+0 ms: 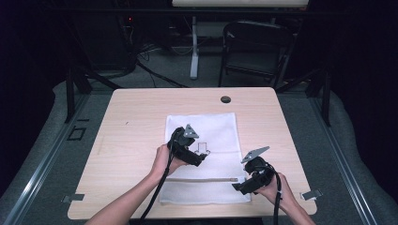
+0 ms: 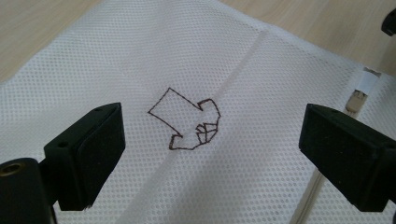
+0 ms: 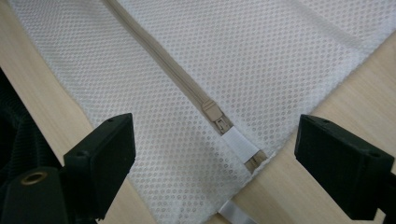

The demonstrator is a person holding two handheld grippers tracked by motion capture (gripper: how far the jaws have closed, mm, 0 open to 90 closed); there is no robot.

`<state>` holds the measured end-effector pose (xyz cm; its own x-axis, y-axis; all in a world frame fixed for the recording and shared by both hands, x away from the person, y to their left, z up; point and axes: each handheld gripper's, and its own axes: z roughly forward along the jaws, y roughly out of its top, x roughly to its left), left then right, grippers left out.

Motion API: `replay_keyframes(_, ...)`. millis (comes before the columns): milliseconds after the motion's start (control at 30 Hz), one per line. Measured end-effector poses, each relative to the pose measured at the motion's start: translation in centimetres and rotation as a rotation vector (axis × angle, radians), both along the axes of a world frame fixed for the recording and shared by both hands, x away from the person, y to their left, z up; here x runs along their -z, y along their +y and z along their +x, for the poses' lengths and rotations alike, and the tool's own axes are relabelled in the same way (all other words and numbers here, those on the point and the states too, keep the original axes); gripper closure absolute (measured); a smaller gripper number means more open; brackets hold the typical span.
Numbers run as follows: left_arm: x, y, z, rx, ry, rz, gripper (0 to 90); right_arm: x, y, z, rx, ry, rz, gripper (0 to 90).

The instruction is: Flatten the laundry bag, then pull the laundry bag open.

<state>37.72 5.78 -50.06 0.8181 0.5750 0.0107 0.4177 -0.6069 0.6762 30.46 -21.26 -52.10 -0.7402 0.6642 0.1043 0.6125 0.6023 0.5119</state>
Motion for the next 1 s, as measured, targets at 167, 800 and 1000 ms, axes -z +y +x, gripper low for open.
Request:
replay_keyframes(167,-0.3,0.1,-0.5,0.004,-0.007,-0.019,5.5,-0.1,-0.3,0.2,0.018,-0.011,-0.007,12.8)
replay_keyframes(800,1.3,-2.1,-2.7,0.106,0.033,-0.018,3.2,0.0,-0.9,0.2,0.058,-0.015,-0.022,24.1)
replay_keyframes(1000,2.1,-3.0,-3.0,0.155,0.048,-0.021,5.2,0.6,-0.9,0.4,0.042,-0.002,-0.062,48.0)
